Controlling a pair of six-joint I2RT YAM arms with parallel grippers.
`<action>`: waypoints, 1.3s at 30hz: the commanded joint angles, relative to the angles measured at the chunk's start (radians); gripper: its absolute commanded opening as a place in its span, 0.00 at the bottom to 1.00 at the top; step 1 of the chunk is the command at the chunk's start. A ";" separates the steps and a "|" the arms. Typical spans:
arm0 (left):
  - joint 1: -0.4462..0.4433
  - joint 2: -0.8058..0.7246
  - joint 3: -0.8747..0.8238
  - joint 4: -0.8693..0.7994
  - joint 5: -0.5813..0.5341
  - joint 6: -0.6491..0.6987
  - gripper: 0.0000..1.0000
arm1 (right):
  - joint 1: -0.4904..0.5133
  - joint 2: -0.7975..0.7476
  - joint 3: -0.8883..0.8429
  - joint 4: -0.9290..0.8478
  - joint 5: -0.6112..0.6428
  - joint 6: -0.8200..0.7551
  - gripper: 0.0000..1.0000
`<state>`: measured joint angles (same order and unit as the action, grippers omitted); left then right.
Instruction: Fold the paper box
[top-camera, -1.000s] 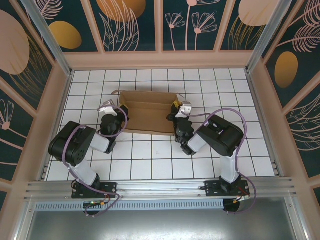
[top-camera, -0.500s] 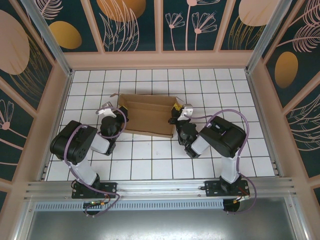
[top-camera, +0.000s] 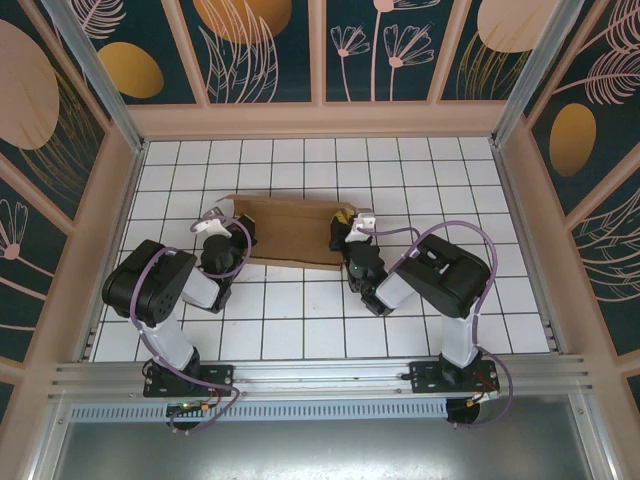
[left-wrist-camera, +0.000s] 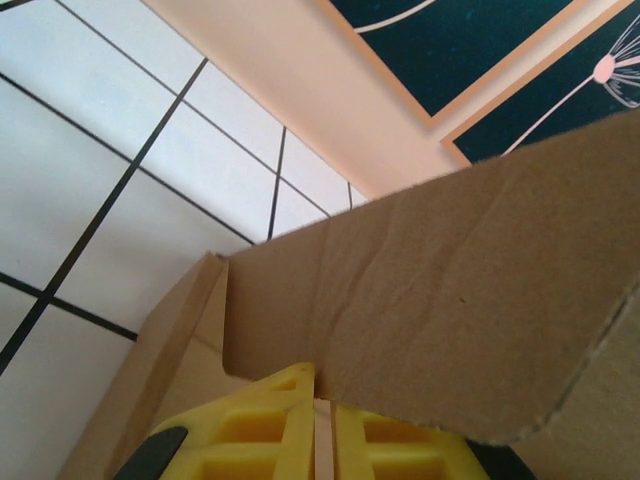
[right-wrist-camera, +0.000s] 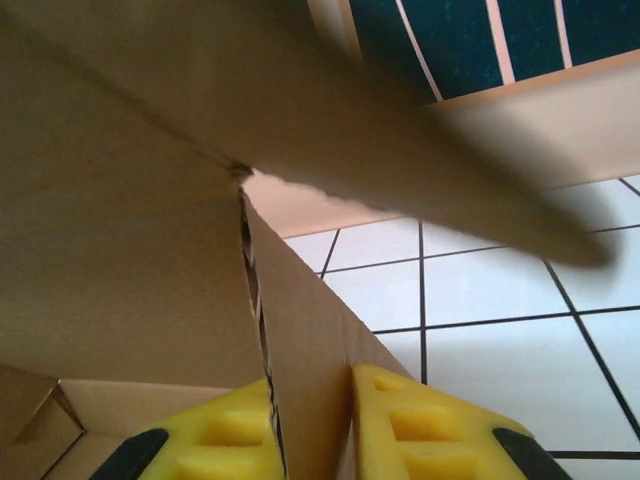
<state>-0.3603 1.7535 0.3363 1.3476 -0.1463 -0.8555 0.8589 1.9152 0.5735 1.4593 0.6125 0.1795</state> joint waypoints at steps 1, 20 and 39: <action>-0.009 -0.013 0.002 -0.026 0.046 -0.033 0.11 | 0.026 -0.016 0.055 -0.101 0.029 -0.022 0.19; -0.008 -0.082 -0.026 -0.132 0.022 -0.109 0.53 | -0.012 0.004 -0.008 -0.098 0.064 -0.060 0.16; -0.009 -0.445 -0.079 -0.682 0.057 -0.201 0.83 | -0.096 -0.046 -0.027 -0.074 0.076 -0.128 0.20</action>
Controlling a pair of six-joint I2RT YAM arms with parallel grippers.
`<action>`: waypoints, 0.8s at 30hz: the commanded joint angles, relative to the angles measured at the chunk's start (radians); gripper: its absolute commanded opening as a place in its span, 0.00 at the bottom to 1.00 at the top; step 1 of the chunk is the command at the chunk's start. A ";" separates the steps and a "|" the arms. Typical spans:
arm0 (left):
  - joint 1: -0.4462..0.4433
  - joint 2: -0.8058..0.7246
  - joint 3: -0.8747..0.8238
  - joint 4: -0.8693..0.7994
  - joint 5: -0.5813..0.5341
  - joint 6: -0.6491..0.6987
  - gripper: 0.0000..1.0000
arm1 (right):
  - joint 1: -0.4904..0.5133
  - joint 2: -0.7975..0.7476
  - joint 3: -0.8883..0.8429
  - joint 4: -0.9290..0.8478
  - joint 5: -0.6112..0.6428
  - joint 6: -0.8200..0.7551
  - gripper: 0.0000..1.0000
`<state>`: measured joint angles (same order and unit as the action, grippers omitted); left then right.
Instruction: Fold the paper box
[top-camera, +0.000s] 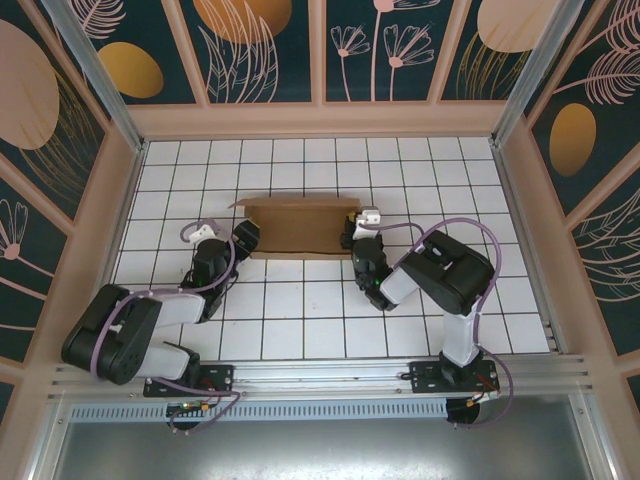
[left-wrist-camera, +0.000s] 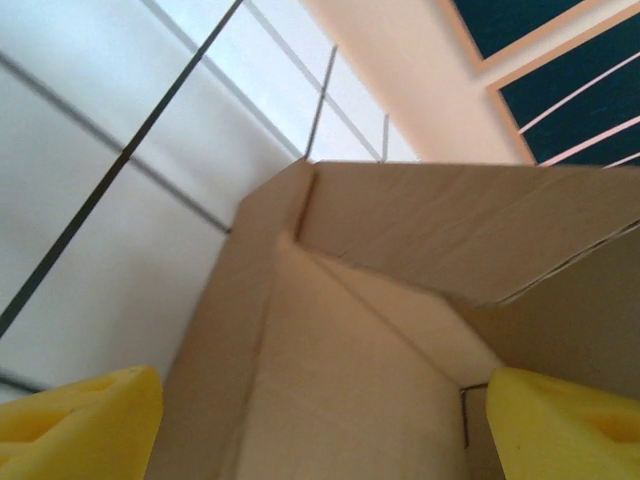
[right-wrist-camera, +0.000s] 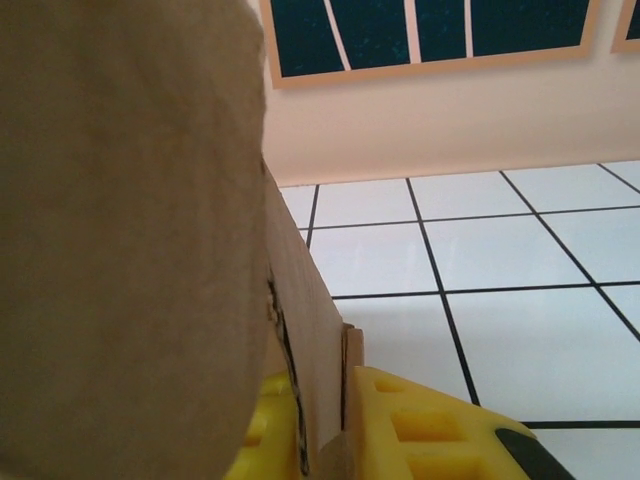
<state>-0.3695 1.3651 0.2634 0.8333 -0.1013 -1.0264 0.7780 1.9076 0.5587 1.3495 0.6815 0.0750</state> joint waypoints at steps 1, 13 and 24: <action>-0.001 -0.079 -0.004 -0.208 0.013 -0.027 0.83 | -0.017 -0.039 -0.014 0.036 -0.005 -0.024 0.20; 0.000 -0.646 0.087 -0.927 -0.358 -0.031 0.77 | -0.017 -0.043 -0.073 0.071 -0.137 -0.002 0.21; 0.000 -0.561 0.455 -0.899 -0.267 0.288 0.64 | -0.017 -0.073 -0.115 0.112 -0.190 -0.029 0.26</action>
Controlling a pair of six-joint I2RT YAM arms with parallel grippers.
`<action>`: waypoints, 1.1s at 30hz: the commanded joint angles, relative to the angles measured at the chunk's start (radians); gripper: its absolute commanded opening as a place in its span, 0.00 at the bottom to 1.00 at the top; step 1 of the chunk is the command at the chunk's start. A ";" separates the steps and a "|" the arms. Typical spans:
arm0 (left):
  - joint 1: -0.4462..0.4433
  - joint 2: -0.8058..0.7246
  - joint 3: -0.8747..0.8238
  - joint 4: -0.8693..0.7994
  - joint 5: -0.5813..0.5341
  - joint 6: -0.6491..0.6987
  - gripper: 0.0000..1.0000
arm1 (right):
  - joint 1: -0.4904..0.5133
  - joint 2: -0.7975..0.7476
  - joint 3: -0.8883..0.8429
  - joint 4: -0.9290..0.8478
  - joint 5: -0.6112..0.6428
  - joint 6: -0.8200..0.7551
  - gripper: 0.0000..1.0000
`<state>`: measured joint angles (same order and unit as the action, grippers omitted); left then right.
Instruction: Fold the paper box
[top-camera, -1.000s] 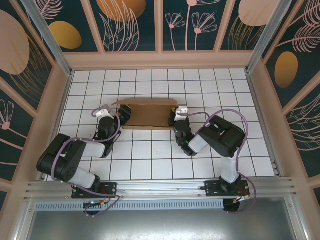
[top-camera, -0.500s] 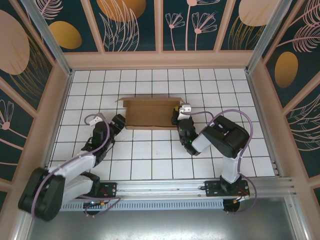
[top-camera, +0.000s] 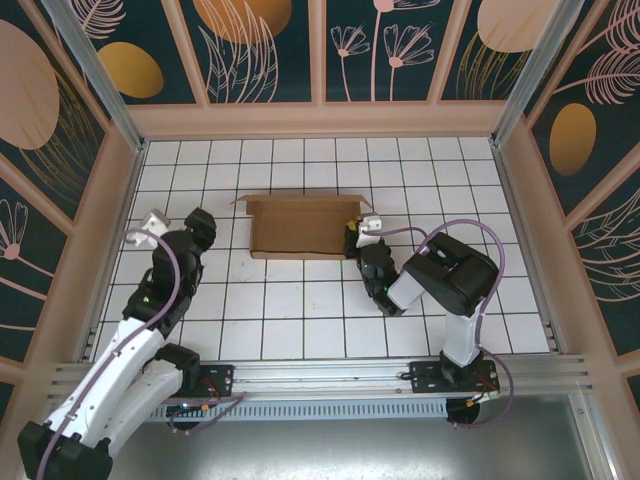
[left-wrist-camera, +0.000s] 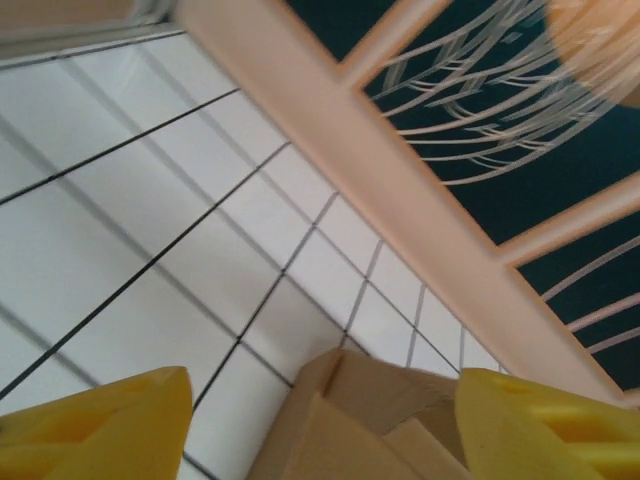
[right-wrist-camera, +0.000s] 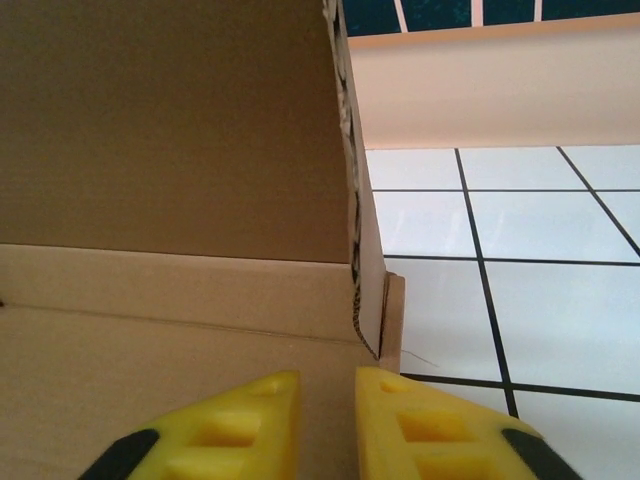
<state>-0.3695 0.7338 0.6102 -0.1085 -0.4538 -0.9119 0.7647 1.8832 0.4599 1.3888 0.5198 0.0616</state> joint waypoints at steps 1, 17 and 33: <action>0.000 0.118 0.158 0.041 0.132 0.205 0.60 | -0.004 -0.061 -0.022 0.076 -0.041 -0.023 0.29; -0.109 0.628 0.488 0.045 0.548 0.376 0.21 | -0.009 -0.268 -0.165 0.055 -0.152 -0.006 0.59; -0.112 0.643 0.340 0.079 0.570 0.288 0.24 | -0.010 -0.988 -0.305 -0.528 -0.135 0.139 0.55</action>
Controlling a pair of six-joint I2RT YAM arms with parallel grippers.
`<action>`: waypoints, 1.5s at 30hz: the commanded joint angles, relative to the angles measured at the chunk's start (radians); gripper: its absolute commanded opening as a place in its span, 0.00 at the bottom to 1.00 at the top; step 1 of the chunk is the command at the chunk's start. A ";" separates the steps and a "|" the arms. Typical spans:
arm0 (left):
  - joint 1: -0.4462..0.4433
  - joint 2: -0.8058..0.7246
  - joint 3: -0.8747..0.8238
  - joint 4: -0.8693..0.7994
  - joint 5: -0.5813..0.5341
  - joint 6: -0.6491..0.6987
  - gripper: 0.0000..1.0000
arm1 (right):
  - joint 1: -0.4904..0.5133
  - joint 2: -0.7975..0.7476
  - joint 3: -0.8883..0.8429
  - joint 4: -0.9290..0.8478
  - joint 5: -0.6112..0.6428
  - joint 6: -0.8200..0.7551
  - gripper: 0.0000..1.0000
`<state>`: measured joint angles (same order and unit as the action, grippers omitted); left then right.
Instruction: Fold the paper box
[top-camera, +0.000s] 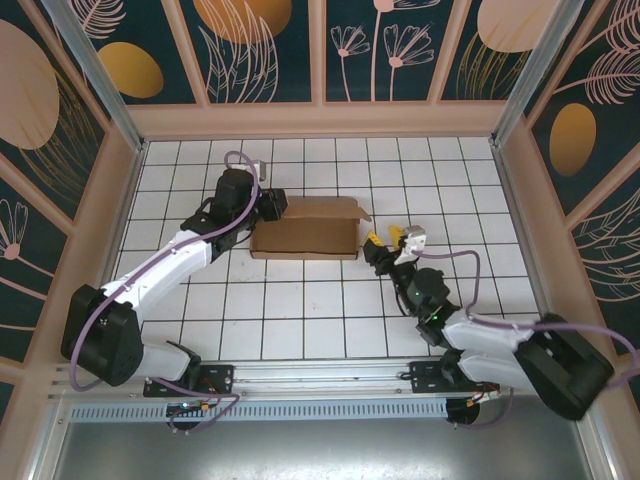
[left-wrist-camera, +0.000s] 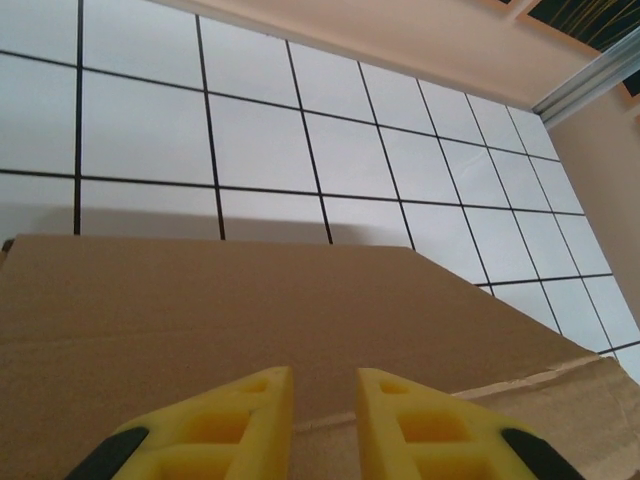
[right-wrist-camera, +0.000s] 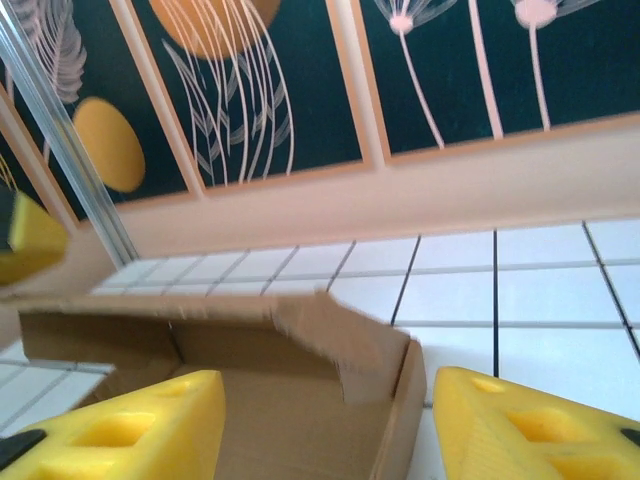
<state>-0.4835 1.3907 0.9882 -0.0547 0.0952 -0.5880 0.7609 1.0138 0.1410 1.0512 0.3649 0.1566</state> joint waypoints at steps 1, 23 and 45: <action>0.002 -0.024 -0.061 0.039 0.023 -0.051 0.24 | -0.013 -0.174 0.035 -0.277 0.033 0.071 0.53; 0.077 0.126 -0.182 0.075 0.219 -0.154 0.32 | -0.169 0.186 0.721 -1.231 -0.203 0.212 0.76; 0.261 0.141 -0.126 -0.040 -0.022 -0.051 0.63 | -0.426 0.451 0.565 -0.868 -0.735 0.363 0.99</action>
<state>-0.2459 1.5063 0.8547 -0.0906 0.0677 -0.6430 0.3408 1.4429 0.7219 0.1097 -0.3183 0.4969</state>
